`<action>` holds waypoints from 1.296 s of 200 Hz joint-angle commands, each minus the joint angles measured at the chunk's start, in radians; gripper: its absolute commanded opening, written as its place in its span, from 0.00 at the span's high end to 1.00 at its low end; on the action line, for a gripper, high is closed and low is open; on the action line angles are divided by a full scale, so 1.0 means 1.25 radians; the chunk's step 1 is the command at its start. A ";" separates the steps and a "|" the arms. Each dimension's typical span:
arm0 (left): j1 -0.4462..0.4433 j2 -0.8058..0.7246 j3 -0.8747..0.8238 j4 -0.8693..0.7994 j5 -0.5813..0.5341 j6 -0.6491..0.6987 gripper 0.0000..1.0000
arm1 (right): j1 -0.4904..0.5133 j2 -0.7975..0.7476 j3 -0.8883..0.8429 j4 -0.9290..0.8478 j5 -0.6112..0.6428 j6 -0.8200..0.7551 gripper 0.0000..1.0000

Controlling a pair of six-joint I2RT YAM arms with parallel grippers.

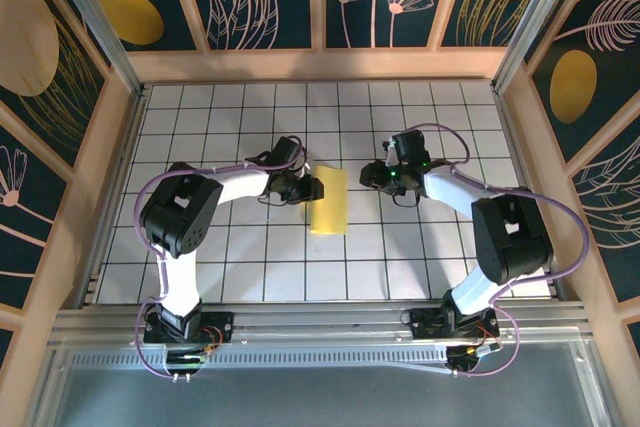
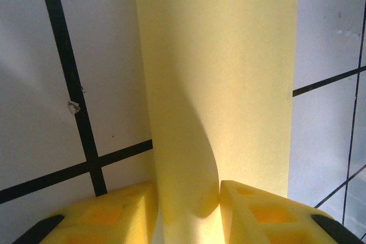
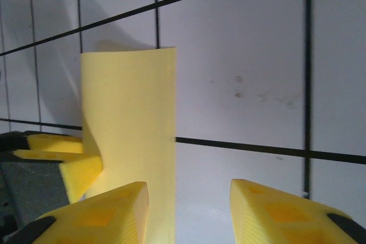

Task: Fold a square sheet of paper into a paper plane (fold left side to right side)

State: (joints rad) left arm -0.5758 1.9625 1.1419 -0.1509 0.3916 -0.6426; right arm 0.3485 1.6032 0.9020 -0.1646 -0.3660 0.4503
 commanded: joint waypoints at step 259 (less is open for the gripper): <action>-0.041 0.122 0.057 -0.105 -0.064 0.032 0.59 | -0.015 -0.006 -0.027 0.003 -0.020 -0.015 0.58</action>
State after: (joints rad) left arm -0.5953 2.0010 1.2381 -0.2802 0.3542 -0.6285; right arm 0.3344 1.5974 0.8848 -0.1688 -0.3721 0.4461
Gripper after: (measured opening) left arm 0.414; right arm 0.421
